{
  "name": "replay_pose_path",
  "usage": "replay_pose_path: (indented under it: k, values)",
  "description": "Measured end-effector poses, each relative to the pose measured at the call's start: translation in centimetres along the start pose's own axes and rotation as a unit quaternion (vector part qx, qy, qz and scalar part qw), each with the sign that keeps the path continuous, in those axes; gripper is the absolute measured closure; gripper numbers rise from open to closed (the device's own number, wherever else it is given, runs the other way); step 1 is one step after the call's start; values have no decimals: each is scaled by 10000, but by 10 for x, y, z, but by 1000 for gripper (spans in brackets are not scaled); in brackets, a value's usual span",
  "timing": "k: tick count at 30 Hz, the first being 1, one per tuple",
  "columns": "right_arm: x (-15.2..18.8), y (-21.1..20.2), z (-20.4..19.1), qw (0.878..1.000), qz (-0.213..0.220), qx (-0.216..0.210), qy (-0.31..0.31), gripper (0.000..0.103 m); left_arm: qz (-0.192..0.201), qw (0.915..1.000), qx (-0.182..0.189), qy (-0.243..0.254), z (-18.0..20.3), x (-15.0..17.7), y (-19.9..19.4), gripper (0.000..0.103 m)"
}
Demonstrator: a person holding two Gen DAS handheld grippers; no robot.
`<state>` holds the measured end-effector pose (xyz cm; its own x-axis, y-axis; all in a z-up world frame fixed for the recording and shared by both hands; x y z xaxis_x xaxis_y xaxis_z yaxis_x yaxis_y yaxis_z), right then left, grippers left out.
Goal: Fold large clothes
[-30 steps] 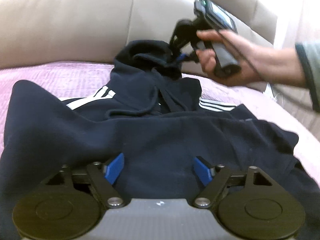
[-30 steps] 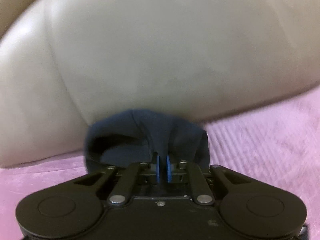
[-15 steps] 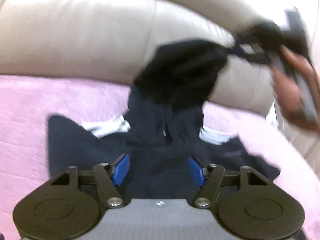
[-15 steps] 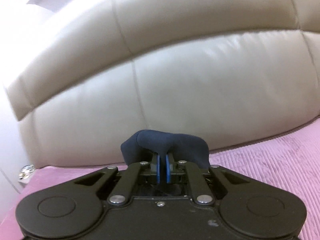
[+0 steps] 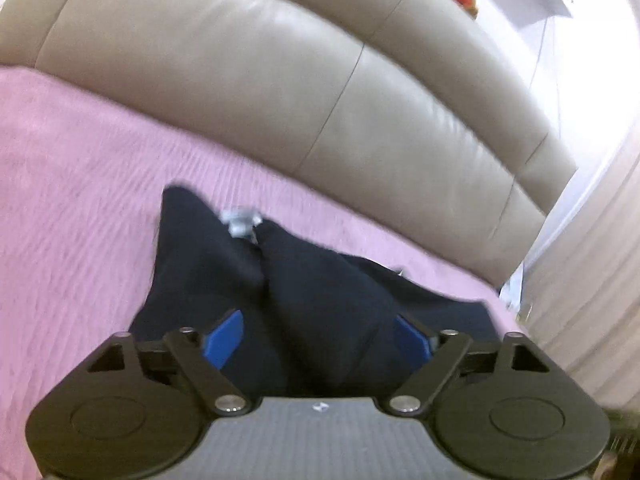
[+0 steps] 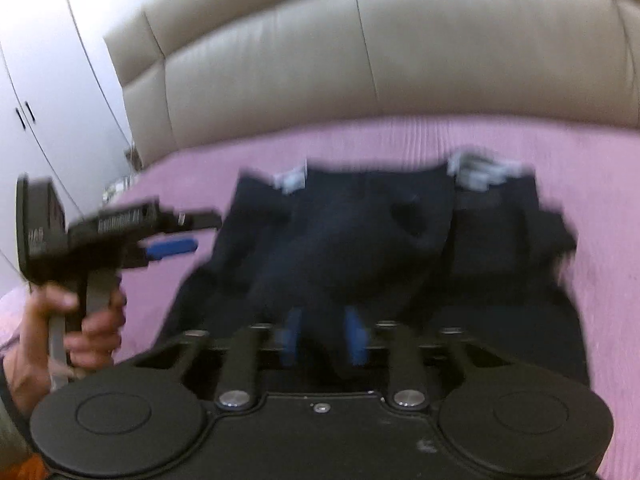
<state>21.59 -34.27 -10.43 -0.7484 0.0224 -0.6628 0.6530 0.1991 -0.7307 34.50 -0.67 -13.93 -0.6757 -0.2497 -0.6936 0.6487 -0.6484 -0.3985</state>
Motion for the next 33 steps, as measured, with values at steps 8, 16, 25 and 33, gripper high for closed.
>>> replay_pose_path:
  k: [8,16,25,33]
  values:
    - [-20,52,50,9726,-415,166,2282,23,-897,9892,-218,-1136,-36,17,57,18]
    - [-38,83,50,9604,-904,26,2635,88,-1315,9816,-76,-1382,-40,15,103,90]
    - [-43,-29,53,9730,217,-250,2284,87,182,9867,1114,-1171,-13,-15,3,92]
    - [15,-17,85,9573,-583,1143,2591,36,-770,9918,-457,-910,-36,42,14,89]
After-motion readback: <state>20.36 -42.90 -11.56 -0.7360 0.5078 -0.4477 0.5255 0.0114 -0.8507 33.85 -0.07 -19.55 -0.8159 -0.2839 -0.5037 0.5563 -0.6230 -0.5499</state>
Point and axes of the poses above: each gripper's, at about its wrist camera, not at the fingertips, and y roughly the way its jaws point, z to its right, x to its underside, the point moved 1 cm from there along y, roughly the way its jaws point, and after that the axes turned 11 degrees about x, right-handed, at the moved point
